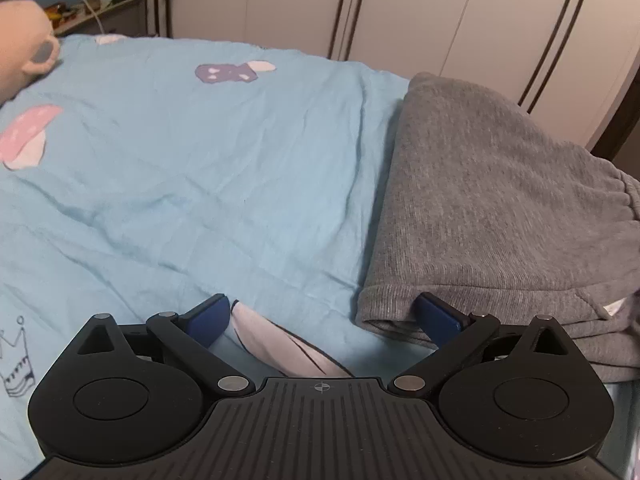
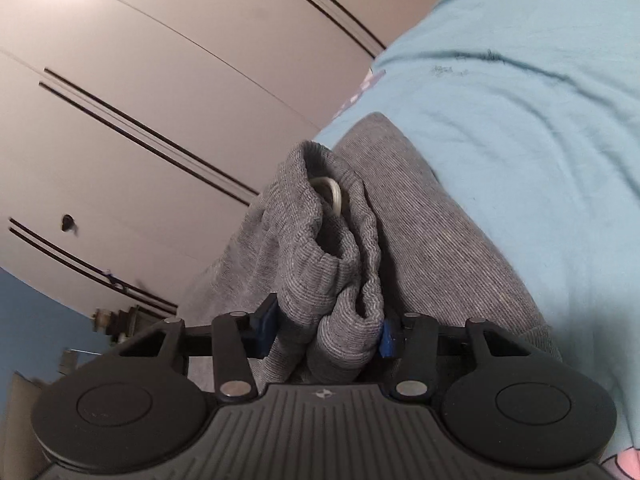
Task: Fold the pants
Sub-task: 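Lay the folded end down, press it, and open both tools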
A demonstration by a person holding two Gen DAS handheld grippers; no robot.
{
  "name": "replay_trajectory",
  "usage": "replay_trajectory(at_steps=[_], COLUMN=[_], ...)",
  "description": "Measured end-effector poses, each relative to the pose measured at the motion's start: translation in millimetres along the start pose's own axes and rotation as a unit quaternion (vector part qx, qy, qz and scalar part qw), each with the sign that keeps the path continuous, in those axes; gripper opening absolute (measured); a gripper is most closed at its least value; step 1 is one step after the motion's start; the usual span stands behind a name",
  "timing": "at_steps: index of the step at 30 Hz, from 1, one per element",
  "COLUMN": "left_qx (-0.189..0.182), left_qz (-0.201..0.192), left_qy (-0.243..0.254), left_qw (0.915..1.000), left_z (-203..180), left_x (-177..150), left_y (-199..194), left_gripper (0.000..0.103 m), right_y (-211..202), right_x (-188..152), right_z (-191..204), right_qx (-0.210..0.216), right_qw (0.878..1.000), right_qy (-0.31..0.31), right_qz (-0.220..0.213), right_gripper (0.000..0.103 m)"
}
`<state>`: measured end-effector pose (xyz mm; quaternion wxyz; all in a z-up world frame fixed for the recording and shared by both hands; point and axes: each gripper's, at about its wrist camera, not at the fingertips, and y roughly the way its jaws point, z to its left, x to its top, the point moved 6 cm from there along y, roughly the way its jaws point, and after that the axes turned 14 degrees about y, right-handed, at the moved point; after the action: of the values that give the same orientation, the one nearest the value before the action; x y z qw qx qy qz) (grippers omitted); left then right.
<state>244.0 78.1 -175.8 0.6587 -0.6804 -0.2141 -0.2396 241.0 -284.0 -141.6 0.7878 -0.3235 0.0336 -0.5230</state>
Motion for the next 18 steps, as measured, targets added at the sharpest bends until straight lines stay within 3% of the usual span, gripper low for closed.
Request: replay_trajectory(at_steps=[4,6,8,10,13,15,16,18], left_qx=[-0.016,-0.019,-0.024,-0.020,-0.019,-0.021,-0.020,-0.011], left_qz=[-0.007,-0.001,0.004,0.001,-0.001,0.003,0.003,0.011], left_qy=[-0.012,-0.014,-0.010,-0.003,-0.002,-0.007,-0.007,0.002], left_qw=[0.9998,0.9997,0.9996,0.9998,0.9998,0.9998,0.9998,0.9999], left_z=[2,2,1,1,2,3,4,2], left_x=[1,1,-1,-1,-4,-5,-6,-8], left_y=[-2,1,4,5,3,3,3,4], left_gripper=[0.103,0.103,0.103,0.103,0.103,0.103,0.103,0.103], right_y=[-24,-26,-9,-3,-19,-35,-40,-35], right_x=[2,-5,-9,-14,-12,-13,-15,-17], right_z=[9,2,-17,-18,4,17,18,9], right_qx=[0.031,0.003,-0.063,-0.074,-0.117,-0.111,-0.115,-0.164], right_qw=[0.999,0.999,0.996,0.990,0.976,0.967,0.962,0.950], right_qy=[-0.001,-0.027,-0.055,-0.116,-0.163,-0.197,-0.210,-0.233], right_qz=[-0.033,-0.042,-0.034,-0.043,-0.086,-0.120,-0.129,-0.129], right_gripper=[0.043,0.043,0.048,0.053,0.079,0.083,0.091,0.099])
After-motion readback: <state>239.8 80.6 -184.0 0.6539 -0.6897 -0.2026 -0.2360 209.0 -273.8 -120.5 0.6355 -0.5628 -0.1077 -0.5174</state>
